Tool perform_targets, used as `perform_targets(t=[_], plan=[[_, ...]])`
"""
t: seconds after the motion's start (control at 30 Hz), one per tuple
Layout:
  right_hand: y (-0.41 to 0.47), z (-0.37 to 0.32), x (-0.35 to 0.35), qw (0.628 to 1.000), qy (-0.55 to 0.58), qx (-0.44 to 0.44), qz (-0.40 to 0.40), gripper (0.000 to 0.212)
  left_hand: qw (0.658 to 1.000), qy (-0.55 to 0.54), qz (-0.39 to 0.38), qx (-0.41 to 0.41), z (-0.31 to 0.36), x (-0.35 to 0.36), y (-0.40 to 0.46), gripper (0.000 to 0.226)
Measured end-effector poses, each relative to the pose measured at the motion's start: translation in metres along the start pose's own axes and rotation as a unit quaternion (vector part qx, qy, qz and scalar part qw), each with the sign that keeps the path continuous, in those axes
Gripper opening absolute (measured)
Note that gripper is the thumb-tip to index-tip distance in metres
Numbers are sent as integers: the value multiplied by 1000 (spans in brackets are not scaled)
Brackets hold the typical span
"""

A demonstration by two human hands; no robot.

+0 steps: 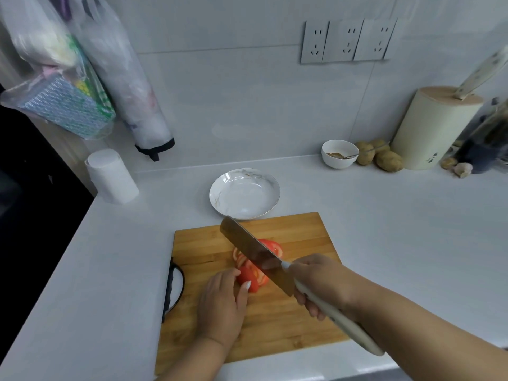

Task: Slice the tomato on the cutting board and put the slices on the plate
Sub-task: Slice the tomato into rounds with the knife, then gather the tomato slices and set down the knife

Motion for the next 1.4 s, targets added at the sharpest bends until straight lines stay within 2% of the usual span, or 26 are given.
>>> perform_targets(t=[0.1, 0.13, 0.2, 0.3, 0.47, 0.6, 0.73, 0.83, 1.0, 1.1, 1.4], plan=[[0, -3, 1, 999, 35, -6, -5, 64, 1000, -16, -3, -12, 0, -2, -1, 36], [1, -5, 2, 999, 37, -3, -7, 62, 1000, -23, -1, -16, 1, -3, -1, 35], [4, -4, 5, 999, 35, 14, -14, 44, 999, -35, 6, -22, 2, -5, -2, 33], [8, 4, 8, 998, 29, 46, -28, 60, 999, -44, 7, -21, 4, -7, -3, 30], [4, 6, 6, 997, 58, 42, -19, 51, 999, -38, 12, -17, 2, -7, -2, 29], [0, -3, -4, 998, 67, 6, -8, 65, 999, -36, 20, -11, 2, -7, -2, 27], [-2, -12, -25, 994, 62, -48, 75, 34, 999, -30, 21, -4, 4, -8, -3, 24], [5, -4, -39, 989, 6, -40, 145, 15, 999, -36, 28, 7, 4, -8, -3, 22], [16, 19, -49, 960, -159, -22, 227, 28, 999, -41, 26, 7, 4, -8, -3, 22], [25, 43, -51, 940, -213, 13, 265, 19, 999, -42, 25, 4, 4, -8, -3, 20], [50, 74, -40, 916, -273, 52, 291, 11, 999, -41, 20, -4, 3, -7, 0, 19]])
Point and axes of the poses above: each hand's wrist, its own y-axis towards the middle knuckle, its own x-axis out of the palm, z = x × y, the point moved 8 cm from there along y, towards the middle knuckle, and after that the axes turned 4 degrees about -y, right-handed, at the moved point
